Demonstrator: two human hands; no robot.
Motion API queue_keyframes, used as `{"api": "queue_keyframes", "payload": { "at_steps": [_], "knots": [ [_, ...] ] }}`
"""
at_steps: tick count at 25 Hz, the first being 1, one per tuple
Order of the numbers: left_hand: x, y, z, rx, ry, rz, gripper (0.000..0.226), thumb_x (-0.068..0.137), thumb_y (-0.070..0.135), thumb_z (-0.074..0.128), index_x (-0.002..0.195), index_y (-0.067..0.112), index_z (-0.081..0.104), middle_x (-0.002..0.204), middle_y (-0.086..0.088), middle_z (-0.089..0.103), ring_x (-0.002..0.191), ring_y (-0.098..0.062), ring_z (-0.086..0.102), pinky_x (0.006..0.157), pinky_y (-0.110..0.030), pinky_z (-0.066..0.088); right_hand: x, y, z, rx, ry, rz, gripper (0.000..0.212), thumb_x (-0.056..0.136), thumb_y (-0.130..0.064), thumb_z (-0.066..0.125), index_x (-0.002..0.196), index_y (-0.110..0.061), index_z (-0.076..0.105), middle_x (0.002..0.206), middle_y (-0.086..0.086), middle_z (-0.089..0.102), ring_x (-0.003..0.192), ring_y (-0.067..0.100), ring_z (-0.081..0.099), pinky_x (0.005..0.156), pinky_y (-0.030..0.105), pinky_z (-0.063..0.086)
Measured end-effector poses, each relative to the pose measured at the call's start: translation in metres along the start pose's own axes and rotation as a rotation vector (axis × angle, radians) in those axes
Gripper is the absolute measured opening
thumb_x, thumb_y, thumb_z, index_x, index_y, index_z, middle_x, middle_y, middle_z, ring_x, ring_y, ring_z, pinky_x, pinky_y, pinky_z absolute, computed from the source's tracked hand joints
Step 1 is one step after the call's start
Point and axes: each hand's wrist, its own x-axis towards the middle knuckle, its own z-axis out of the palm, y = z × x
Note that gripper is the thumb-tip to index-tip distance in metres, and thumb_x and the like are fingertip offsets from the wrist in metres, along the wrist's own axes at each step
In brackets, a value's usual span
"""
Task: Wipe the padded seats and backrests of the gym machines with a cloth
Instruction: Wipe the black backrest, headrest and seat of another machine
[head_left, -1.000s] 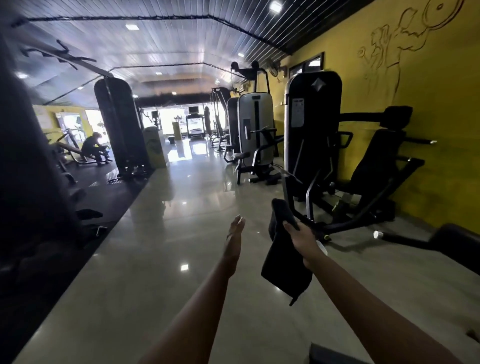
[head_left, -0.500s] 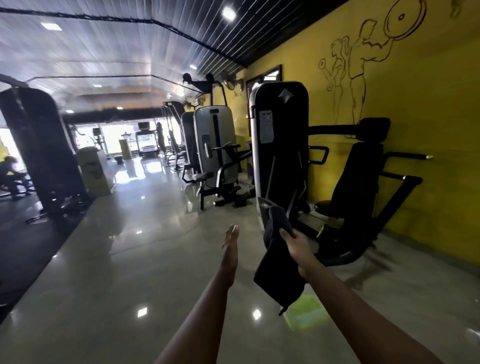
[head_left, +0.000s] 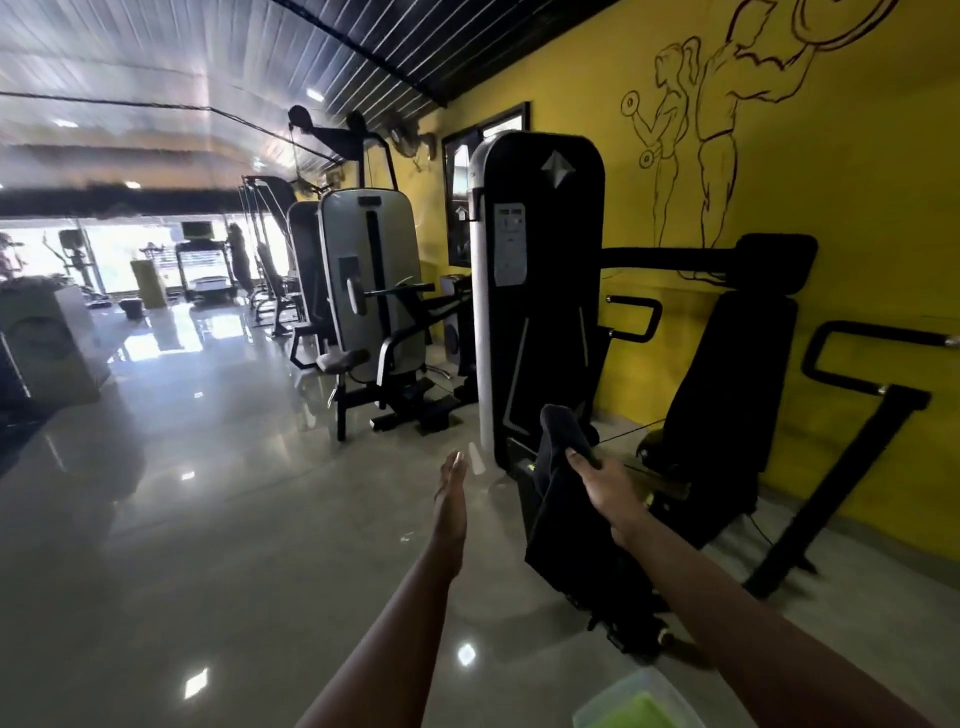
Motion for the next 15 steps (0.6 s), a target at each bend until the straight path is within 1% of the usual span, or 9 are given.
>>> {"api": "queue_keyframes", "payload": {
  "at_steps": [2,3,5,7,9,11,12,15],
  "knots": [
    [0.074,0.005,-0.015,0.001,-0.013,0.001,0.048,0.100,0.036,0.030,0.147,0.022,0.027,0.152,0.000,0.030,0.140,-0.019,0.028,0.104,-0.027,0.021,0.062,-0.013,0.033,0.019,-0.017,-0.010,0.035,0.093,-0.034,0.053,0.113,-0.007,0.059,0.102,0.014,0.064,0.096,0.031,0.061,0.084,0.039,0.048],
    [0.111,0.006,-0.022,0.003,-0.032,-0.001,0.049,0.100,0.036,0.030,0.147,0.023,0.027,0.153,0.000,0.029,0.141,-0.018,0.027,0.104,-0.027,0.020,0.094,-0.018,0.050,0.033,-0.014,-0.013,0.035,0.093,-0.033,0.053,0.116,-0.007,0.058,0.103,0.014,0.063,0.097,0.031,0.060,0.086,0.039,0.048],
    [0.177,0.005,-0.031,0.020,-0.086,0.001,0.049,0.100,0.038,0.030,0.147,0.024,0.025,0.154,0.002,0.027,0.141,-0.016,0.025,0.105,-0.027,0.019,0.149,-0.025,0.079,0.026,0.010,-0.010,0.037,0.094,-0.033,0.053,0.119,-0.007,0.057,0.105,0.015,0.063,0.098,0.032,0.061,0.088,0.040,0.049],
    [0.243,0.002,-0.033,0.036,-0.143,0.018,0.049,0.100,0.039,0.030,0.147,0.025,0.025,0.154,0.003,0.026,0.141,-0.014,0.025,0.103,-0.026,0.020,0.202,-0.029,0.107,0.007,0.036,-0.016,0.037,0.094,-0.034,0.052,0.120,-0.007,0.057,0.105,0.014,0.063,0.096,0.031,0.060,0.086,0.039,0.049],
    [0.317,-0.001,-0.032,0.045,-0.219,0.039,0.049,0.100,0.040,0.030,0.147,0.025,0.026,0.152,0.003,0.029,0.140,-0.014,0.027,0.105,-0.026,0.021,0.261,-0.035,0.135,-0.006,0.093,-0.031,0.039,0.094,-0.035,0.052,0.121,-0.007,0.056,0.107,0.013,0.063,0.098,0.031,0.060,0.087,0.041,0.049],
    [0.385,-0.002,-0.029,0.019,-0.299,0.018,0.051,0.099,0.041,0.033,0.147,0.023,0.028,0.151,0.003,0.030,0.140,-0.015,0.027,0.111,-0.028,0.022,0.315,-0.042,0.158,-0.040,0.157,-0.034,0.041,0.094,-0.037,0.051,0.123,-0.008,0.055,0.111,0.015,0.062,0.100,0.033,0.059,0.091,0.045,0.048],
    [0.419,-0.004,-0.028,0.008,-0.340,0.006,0.051,0.099,0.041,0.034,0.147,0.022,0.028,0.152,0.002,0.030,0.140,-0.015,0.027,0.114,-0.030,0.022,0.339,-0.046,0.167,-0.051,0.198,-0.025,0.041,0.094,-0.038,0.050,0.123,-0.008,0.055,0.111,0.015,0.062,0.100,0.033,0.059,0.091,0.045,0.048],
    [0.510,-0.009,-0.018,0.018,-0.413,-0.008,0.050,0.100,0.037,0.033,0.148,0.022,0.025,0.153,0.000,0.030,0.140,-0.016,0.027,0.109,-0.027,0.022,0.403,-0.055,0.183,-0.069,0.334,0.017,0.039,0.095,-0.038,0.048,0.120,-0.009,0.056,0.109,0.015,0.061,0.095,0.030,0.057,0.088,0.042,0.048]
  ]
}}
